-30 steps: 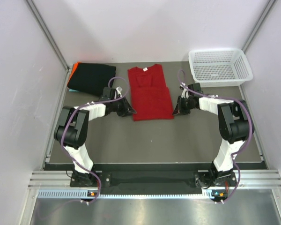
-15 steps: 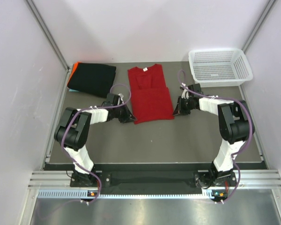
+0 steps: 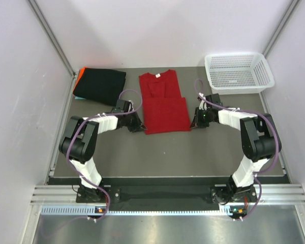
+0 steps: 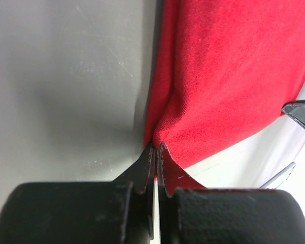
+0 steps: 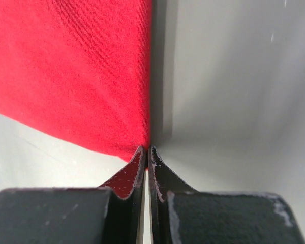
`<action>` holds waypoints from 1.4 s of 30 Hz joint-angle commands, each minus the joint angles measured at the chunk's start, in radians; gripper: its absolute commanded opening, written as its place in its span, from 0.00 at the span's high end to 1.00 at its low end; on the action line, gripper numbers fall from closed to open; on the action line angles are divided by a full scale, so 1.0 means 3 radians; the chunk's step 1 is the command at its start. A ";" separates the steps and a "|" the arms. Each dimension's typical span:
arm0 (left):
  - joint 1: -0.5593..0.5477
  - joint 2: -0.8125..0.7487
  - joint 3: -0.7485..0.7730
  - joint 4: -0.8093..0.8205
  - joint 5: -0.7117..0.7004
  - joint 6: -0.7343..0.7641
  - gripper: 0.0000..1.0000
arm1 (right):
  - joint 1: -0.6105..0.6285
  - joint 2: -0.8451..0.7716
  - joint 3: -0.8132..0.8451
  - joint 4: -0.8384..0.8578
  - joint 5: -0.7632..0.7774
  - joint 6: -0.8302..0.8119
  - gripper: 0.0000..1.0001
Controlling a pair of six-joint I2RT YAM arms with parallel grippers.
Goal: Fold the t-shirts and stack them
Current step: Fold the tshirt
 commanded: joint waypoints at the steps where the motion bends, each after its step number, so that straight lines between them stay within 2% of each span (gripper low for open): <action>1: -0.0018 0.0012 0.0047 -0.0268 -0.0145 0.0055 1.00 | 0.0024 -0.0202 -0.0080 -0.0054 0.0095 -0.0006 1.00; 6: -0.0054 -0.0065 -0.0010 -0.0354 -0.0221 0.0091 0.99 | 0.0034 -0.0284 -0.0162 -0.0013 0.0059 0.0030 1.00; 7: -0.0054 -0.0060 0.0000 -0.0375 -0.0231 0.0101 0.96 | 0.0029 -0.0284 -0.0167 -0.0002 0.0059 0.0025 1.00; 8: -0.0054 -0.0055 0.0021 -0.0400 -0.0242 0.0116 0.87 | 0.0029 -0.0264 -0.0157 0.0003 0.0054 0.0010 1.00; 9: -0.0054 -0.0050 0.0041 -0.0421 -0.0242 0.0116 0.87 | 0.0029 -0.0248 -0.0142 -0.0012 0.0049 0.0000 0.98; 10: -0.0054 -0.0055 0.0041 -0.0426 -0.0221 0.0116 0.87 | 0.0029 -0.0233 -0.0127 -0.0017 0.0054 0.0005 0.89; 12: -0.0054 -0.0100 0.0026 -0.0426 -0.0211 0.0101 0.90 | 0.0029 -0.0228 -0.0096 -0.0018 0.0094 0.0045 0.83; 15: -0.0054 -0.0162 0.0000 -0.0426 -0.0242 0.0096 1.00 | 0.0029 -0.0233 -0.0025 -0.0038 0.0120 0.0102 0.80; 27: -0.0064 -0.0147 -0.0188 -0.0217 -0.0099 -0.0022 1.00 | 0.0034 -0.0187 0.0150 -0.0115 0.0151 0.0163 0.77; 30: -0.0079 -0.0147 -0.0219 -0.0161 -0.0053 -0.0057 1.00 | 0.0029 -0.0228 0.0175 -0.0186 0.0217 0.0214 0.73; 31: -0.0084 -0.0152 -0.0209 -0.0165 -0.0047 -0.0068 0.97 | 0.0034 -0.0238 0.0180 -0.0207 0.0243 0.0235 0.70; 33: -0.0100 -0.0193 -0.0194 -0.0196 -0.0032 -0.0073 0.80 | 0.0029 -0.0269 0.0196 -0.0293 0.0324 0.0357 0.68; 36: -0.0105 -0.0279 -0.0092 -0.0430 -0.0149 -0.0037 0.65 | 0.0024 -0.0304 0.0185 -0.0299 0.0284 0.0475 0.63; 40: -0.0089 -0.0306 0.0270 -0.0789 -0.0553 0.0233 0.60 | 0.0004 -0.0228 0.0348 -0.0197 0.0223 0.0343 0.61; 42: -0.0049 -0.0184 0.0586 -0.0947 -0.0676 0.0300 0.60 | -0.0088 -0.0065 0.0558 -0.0120 -0.0001 0.0250 0.61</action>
